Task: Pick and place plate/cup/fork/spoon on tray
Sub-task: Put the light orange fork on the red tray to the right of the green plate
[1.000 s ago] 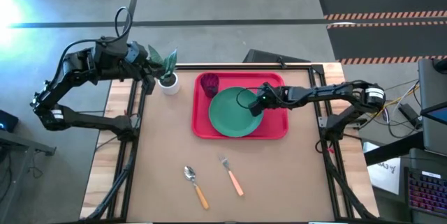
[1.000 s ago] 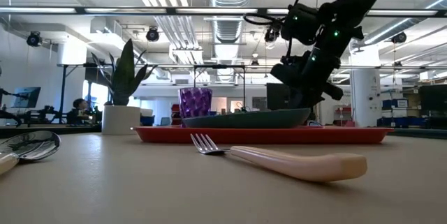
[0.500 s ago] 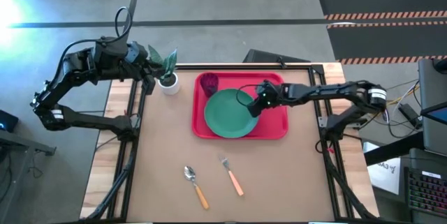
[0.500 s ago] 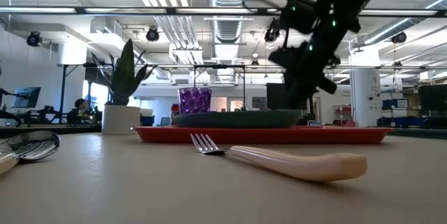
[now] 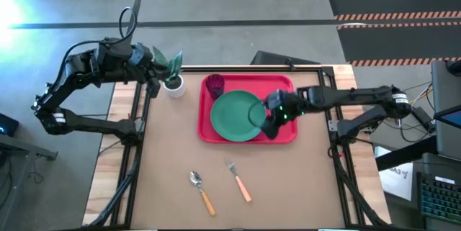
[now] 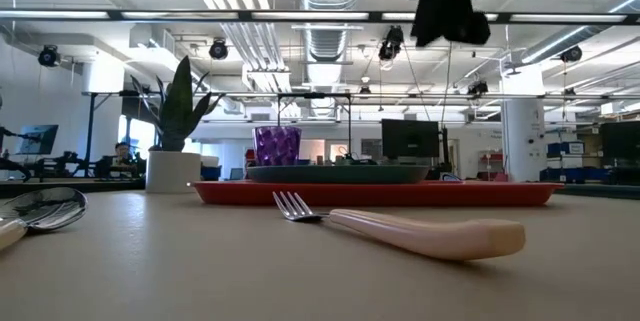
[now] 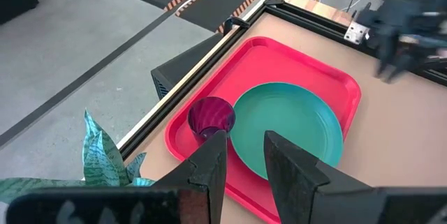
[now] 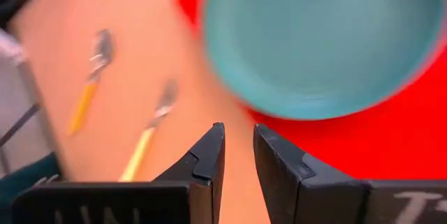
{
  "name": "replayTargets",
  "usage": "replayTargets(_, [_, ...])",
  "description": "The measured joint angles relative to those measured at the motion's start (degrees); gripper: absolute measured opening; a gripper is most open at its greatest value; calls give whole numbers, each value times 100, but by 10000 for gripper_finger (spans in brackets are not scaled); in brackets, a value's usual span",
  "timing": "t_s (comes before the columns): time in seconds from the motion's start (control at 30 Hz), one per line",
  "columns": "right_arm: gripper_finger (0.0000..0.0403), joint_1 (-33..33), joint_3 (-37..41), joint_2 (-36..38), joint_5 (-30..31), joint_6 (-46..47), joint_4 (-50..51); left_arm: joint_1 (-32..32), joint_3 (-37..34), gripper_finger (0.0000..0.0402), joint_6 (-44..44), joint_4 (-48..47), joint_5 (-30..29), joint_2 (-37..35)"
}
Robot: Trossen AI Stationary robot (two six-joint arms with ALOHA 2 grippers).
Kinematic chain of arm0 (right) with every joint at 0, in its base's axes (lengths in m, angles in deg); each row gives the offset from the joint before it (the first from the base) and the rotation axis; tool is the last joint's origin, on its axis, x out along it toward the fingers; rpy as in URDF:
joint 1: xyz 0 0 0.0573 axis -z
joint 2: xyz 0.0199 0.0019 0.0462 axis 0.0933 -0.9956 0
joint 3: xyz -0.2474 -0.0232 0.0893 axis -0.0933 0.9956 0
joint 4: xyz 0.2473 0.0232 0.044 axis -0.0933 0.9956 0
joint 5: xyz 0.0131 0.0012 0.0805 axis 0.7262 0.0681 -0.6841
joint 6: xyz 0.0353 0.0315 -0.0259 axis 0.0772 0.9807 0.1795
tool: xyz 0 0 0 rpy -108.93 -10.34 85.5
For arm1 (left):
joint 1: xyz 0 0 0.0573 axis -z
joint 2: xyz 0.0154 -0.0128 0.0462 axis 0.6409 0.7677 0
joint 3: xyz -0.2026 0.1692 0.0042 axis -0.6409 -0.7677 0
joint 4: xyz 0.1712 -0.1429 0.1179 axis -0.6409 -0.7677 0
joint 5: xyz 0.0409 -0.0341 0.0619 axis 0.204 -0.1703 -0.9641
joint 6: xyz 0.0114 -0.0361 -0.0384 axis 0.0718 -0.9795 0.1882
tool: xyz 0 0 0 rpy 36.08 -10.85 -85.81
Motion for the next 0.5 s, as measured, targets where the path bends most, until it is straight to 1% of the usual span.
replayTargets(0.1, [66, -685, -238, -169, 99, 441, -16, 1, 0, 80, 0, 1, 0, 0])
replayTargets(0.17, [66, -1137, -345, -370, 326, 772, -4, 1, 0, 80, 0, -1, 0, -2])
replayTargets(0.2, [66, -1329, -375, -473, 459, 936, -8, 0, 0, 80, 0, -1, 1, -2])
replayTargets(0.27, [66, -1624, -429, -721, 537, 1189, 23, 0, 0, 80, 0, -3, 1, 0])
replayTargets(0.37, [66, -1812, -520, -1117, 488, 1552, 111, 0, -5, 80, 18, -8, 2, 2])
replayTargets(0.5, [68, -1861, -658, -1670, -19, 1713, 89, 0, -13, 80, 22, -171, 2, 0])
